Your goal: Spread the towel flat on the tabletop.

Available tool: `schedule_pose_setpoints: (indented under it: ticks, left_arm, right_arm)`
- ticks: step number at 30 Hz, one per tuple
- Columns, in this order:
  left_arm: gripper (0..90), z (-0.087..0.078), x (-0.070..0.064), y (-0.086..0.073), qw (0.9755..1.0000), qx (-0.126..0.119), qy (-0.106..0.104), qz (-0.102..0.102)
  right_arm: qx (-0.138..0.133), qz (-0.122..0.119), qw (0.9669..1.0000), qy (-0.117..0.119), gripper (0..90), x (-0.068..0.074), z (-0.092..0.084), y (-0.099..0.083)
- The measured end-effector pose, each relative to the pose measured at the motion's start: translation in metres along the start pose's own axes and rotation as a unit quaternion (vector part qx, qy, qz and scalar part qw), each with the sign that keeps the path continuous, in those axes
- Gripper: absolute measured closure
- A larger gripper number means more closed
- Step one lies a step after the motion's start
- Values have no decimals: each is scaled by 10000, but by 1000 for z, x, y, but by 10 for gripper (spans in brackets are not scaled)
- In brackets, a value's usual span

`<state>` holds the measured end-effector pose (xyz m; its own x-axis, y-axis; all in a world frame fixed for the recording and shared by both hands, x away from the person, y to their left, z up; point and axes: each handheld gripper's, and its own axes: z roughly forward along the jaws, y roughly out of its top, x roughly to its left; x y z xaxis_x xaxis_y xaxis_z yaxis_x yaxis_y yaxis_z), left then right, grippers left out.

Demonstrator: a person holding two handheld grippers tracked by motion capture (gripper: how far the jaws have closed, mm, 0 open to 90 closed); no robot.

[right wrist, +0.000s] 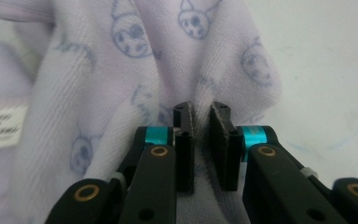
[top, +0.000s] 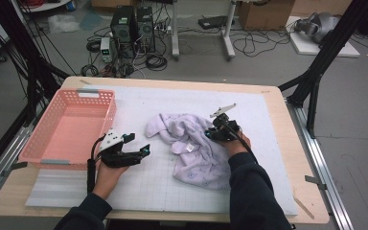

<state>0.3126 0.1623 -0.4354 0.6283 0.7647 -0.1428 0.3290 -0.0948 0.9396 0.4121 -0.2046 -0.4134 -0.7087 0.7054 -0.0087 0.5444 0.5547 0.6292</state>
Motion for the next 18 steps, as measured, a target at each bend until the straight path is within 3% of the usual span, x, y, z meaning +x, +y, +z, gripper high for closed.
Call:
schedule_pose_setpoints:
  ticks: [2,3,4,6,8,9,10,13,18]
  left_arm:
    - [222,0,0,0,10000,-5,-2,-6]
    - [222,0,0,0,10000,-6,-3,-8]
    - [231,0,0,0,10000,-2,-10,-15]
    - [236,0,-1,0,10000,-1,-39,-24]
    - [250,0,-1,0,10000,16,-58,-12]
    - [250,0,-1,0,10000,26,-78,-27]
    - [262,1,-1,0,10000,38,-77,-22]
    - [284,3,-2,-1,9999,65,-143,-65]
    - [307,6,-5,0,9996,61,-271,-91]
  right_arm:
    - [-147,-132,9998,-68,812,3,-21,-8]
    - [-147,-132,9998,-68,812,3,-21,-8]
    - [-231,-185,9995,-123,814,6,-36,-16]
    - [-269,-241,9993,-136,815,7,-43,-21]
    - [-359,-274,9988,-163,817,12,-65,-40]
    - [-359,-274,9988,-163,817,12,-65,-40]
    - [-426,-250,9987,-140,818,15,-76,-54]
    - [-540,-213,9983,-112,817,18,-85,-72]
    - [-663,-172,9974,-240,764,20,-84,-83]
